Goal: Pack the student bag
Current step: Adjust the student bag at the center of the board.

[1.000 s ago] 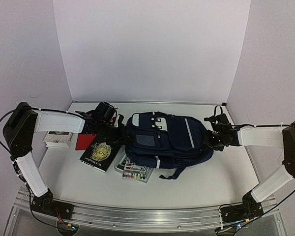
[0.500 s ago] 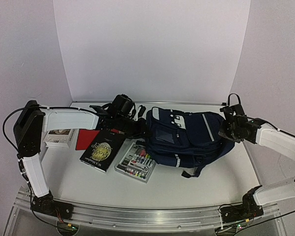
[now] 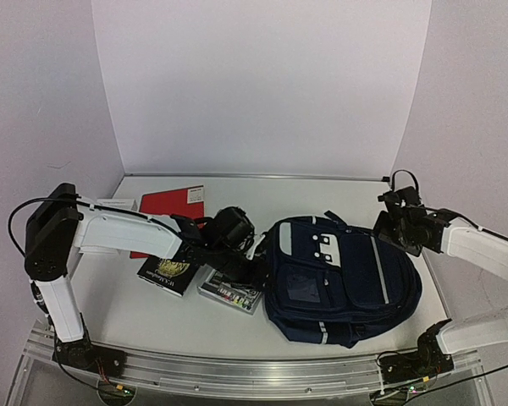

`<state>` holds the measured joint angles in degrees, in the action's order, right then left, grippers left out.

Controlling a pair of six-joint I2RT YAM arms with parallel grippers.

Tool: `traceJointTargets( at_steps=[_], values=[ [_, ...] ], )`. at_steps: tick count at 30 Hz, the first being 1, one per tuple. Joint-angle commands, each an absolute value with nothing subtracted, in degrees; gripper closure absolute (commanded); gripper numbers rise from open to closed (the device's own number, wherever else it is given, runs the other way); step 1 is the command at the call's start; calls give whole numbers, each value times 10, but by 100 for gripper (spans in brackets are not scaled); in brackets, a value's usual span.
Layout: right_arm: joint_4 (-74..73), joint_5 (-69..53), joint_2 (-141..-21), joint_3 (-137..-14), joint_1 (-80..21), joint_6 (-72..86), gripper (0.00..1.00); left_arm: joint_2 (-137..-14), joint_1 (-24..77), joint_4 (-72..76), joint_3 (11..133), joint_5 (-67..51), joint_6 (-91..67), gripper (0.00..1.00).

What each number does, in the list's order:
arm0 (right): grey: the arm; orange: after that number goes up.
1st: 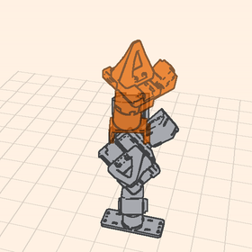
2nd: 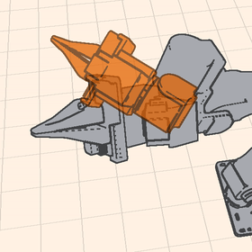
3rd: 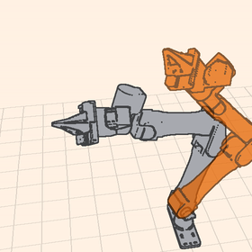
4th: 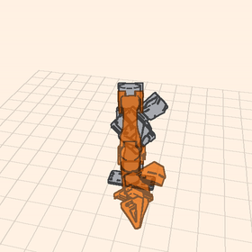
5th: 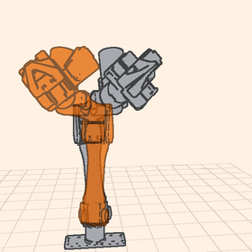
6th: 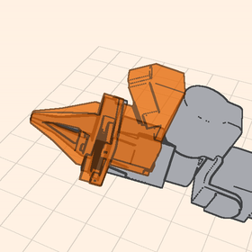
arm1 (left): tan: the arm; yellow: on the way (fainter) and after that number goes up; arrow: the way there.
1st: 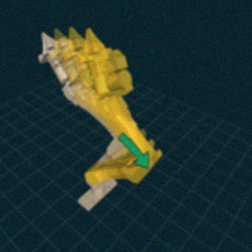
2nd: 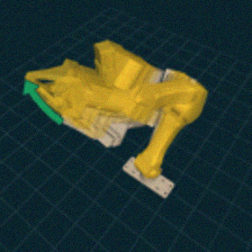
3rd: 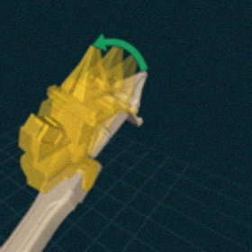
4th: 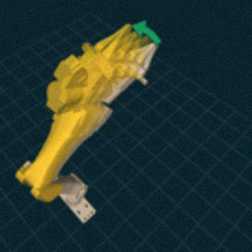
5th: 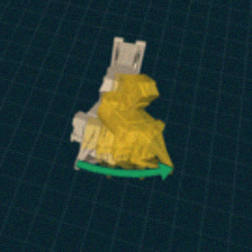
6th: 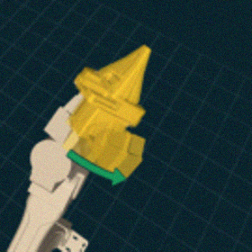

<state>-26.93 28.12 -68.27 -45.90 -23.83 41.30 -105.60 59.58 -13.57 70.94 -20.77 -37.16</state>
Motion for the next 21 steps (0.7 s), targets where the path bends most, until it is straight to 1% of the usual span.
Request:
traceJointTargets(
  at_steps=[1, 2, 5, 11, 15, 21],
  values=[
    [-255, 231, -667, -527, -242, 355, 7, -993, 600, -132, 672, -207, -384, 39],
    [-257, 204, -675, -538, -243, 342, 6, -988, 599, -139, 680, -196, -383, 34],
    [-257, 167, -699, -569, -265, 325, 5, -994, 589, -154, 722, -185, -378, 26],
    [-257, 204, -780, -616, -364, 347, 6, -1035, 542, -139, 793, -197, -384, 15],
    [-257, 219, -840, -637, -412, 365, 7, -1069, 526, -146, 830, -188, -383, 12],
    [-259, 242, -920, -658, -437, 375, 10, -1127, 524, -160, 874, -198, -378, 9]
  ],
)
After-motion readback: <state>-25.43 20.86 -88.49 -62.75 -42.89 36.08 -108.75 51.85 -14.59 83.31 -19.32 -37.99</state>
